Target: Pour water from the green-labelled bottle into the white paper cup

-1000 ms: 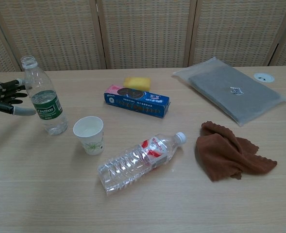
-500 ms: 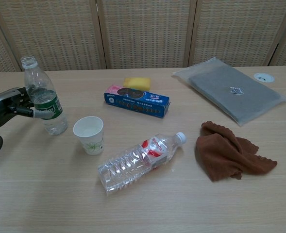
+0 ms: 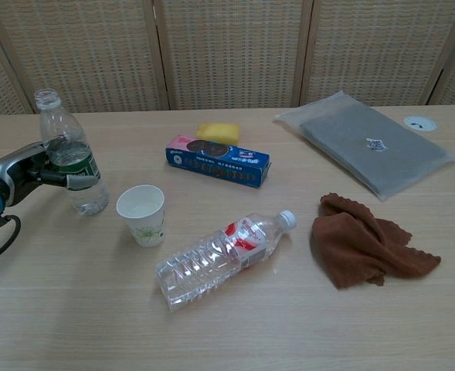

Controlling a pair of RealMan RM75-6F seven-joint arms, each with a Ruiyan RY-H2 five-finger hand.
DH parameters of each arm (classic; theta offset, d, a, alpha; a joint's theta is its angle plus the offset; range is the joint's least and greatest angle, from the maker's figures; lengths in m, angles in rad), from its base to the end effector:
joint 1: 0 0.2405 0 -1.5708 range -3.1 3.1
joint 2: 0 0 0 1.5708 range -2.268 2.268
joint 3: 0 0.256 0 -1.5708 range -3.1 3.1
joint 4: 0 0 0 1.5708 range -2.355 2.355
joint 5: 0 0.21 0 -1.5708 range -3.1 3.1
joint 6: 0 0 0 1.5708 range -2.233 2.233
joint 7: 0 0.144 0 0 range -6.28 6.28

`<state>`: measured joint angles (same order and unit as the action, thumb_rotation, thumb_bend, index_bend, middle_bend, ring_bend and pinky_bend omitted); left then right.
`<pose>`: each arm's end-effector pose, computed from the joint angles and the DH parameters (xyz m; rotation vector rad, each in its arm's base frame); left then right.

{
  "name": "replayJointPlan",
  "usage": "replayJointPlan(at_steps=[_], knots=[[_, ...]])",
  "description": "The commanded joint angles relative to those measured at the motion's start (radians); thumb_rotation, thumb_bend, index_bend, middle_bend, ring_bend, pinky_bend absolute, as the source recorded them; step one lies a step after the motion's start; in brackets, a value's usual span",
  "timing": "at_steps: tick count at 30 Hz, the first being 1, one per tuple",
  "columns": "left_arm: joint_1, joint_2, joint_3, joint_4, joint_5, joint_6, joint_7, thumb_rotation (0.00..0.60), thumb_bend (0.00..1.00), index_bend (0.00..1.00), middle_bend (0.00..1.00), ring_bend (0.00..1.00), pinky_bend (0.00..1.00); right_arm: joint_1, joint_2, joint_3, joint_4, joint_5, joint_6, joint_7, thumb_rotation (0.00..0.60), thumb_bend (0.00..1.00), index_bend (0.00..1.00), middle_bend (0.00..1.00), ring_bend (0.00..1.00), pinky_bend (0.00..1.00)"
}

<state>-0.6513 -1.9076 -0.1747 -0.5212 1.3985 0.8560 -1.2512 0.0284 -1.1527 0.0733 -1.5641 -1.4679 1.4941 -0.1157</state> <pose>-0.2889 0.3825 -0.0427 -1.0433 -1.8760 -1.4082 -0.3294 -0.1680 0.1592 1.3466 -0.8321 0.7693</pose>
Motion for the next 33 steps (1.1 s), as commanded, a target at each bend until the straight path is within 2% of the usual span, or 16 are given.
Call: replayJointPlan(at_steps=[1,4,6,10,13,17,23,33], knots=[[-0.004,-0.011,-0.009,0.011,-0.007,0.008,-0.002,0.600,0.21,0.12,0.10,0.00,0.00,0.001,0.000,0.001,0.002,0.003,-0.002,0.002,0.600,0.00,0.00,0.00,0.00,0.00],[-0.005,-0.028,-0.017,0.030,-0.017,0.015,-0.002,0.600,0.22,0.22,0.20,0.05,0.02,0.002,0.000,0.001,0.003,0.005,-0.003,0.004,0.600,0.00,0.00,0.00,0.00,0.00],[-0.005,-0.035,-0.020,0.039,-0.020,0.016,-0.004,0.600,0.25,0.30,0.26,0.11,0.07,0.002,0.000,0.001,0.003,0.005,-0.003,0.005,0.600,0.00,0.00,0.00,0.00,0.00],[-0.004,-0.041,-0.031,0.051,-0.030,0.027,-0.015,0.600,0.40,0.44,0.38,0.22,0.23,0.003,0.000,0.000,0.003,0.005,-0.003,0.005,0.600,0.00,0.00,0.00,0.00,0.00],[-0.002,-0.039,-0.036,0.054,-0.035,0.034,-0.022,0.600,0.41,0.50,0.43,0.27,0.29,0.002,0.001,-0.001,0.003,0.004,-0.002,0.005,0.600,0.00,0.00,0.00,0.00,0.00],[0.002,-0.025,-0.037,0.048,-0.035,0.041,-0.032,0.600,0.37,0.53,0.48,0.32,0.34,0.002,0.001,-0.003,0.001,0.001,0.000,0.003,0.600,0.00,0.00,0.00,0.00,0.00],[0.010,0.048,0.003,0.006,0.018,0.088,-0.020,0.600,0.38,0.54,0.49,0.32,0.35,0.001,0.001,-0.006,-0.005,-0.006,0.007,-0.002,0.600,0.00,0.00,0.00,0.00,0.00],[0.020,0.235,0.071,-0.128,0.098,0.155,0.147,0.600,0.44,0.56,0.49,0.32,0.35,-0.005,0.006,-0.011,-0.015,-0.021,0.023,-0.002,0.600,0.00,0.00,0.00,0.00,0.00]])
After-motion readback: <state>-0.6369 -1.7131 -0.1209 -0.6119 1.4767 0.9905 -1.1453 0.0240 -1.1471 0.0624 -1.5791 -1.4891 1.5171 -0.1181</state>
